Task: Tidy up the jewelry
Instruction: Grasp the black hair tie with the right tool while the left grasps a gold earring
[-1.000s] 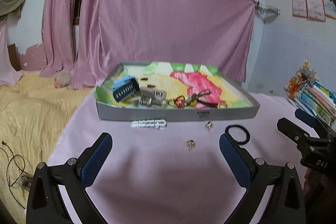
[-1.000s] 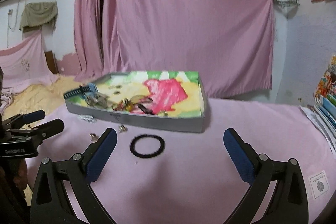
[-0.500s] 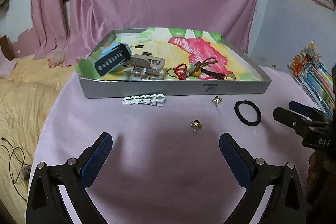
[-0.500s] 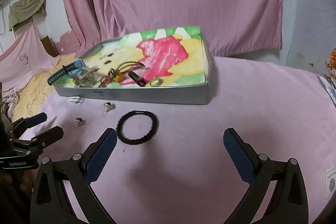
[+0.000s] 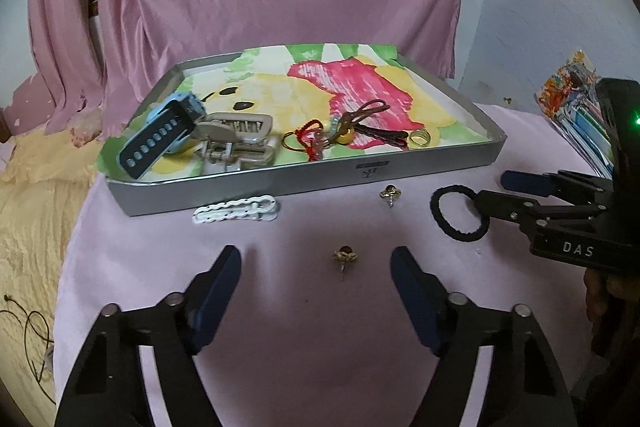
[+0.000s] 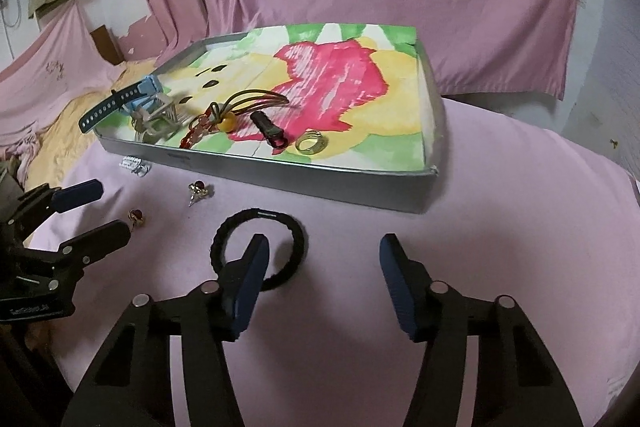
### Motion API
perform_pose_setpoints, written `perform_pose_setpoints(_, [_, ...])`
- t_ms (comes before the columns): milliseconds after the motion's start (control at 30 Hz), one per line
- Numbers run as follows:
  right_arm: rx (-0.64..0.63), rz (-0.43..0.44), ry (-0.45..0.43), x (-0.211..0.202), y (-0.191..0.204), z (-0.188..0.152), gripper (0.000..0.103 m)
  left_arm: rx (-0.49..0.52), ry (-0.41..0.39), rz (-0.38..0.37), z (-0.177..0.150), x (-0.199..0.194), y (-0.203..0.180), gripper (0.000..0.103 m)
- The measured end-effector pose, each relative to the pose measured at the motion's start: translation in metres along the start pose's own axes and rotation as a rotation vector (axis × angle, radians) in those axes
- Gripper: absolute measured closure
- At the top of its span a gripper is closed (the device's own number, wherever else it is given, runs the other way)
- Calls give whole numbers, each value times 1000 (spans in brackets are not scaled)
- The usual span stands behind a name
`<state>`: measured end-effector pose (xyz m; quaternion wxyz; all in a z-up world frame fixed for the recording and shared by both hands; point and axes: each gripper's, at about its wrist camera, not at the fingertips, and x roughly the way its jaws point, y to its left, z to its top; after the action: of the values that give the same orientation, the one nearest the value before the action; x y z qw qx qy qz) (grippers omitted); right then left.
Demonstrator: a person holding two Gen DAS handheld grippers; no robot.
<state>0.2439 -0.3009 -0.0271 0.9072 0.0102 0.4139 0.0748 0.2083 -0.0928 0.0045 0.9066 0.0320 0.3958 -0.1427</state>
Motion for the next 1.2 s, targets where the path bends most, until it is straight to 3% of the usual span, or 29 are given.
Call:
perform_pose_setpoints(133, [-27, 12, 12, 4, 4, 3, 64, 17, 10, -13, 2, 3, -3, 44])
perform_pose_setpoints(300, [-57, 11, 19, 9, 8, 5, 67, 40, 28, -30, 2, 8, -9, 54])
perform_pose_setpoints(367, [-67, 9, 20, 10, 9, 7, 71, 48, 38, -38, 2, 9, -12, 63])
perform_pose_setpoints(600, [-91, 21, 12, 9, 12, 5, 79, 65, 51, -34, 3, 12, -16, 74])
perform_pose_setpoints(767, [-105, 44, 12, 8, 13, 4, 95, 63, 52, -21, 4, 13, -16, 88])
perform_pose_setpoints(1200, [-27, 76, -53, -6, 5, -1, 98, -15, -3, -76, 3, 6, -5, 89])
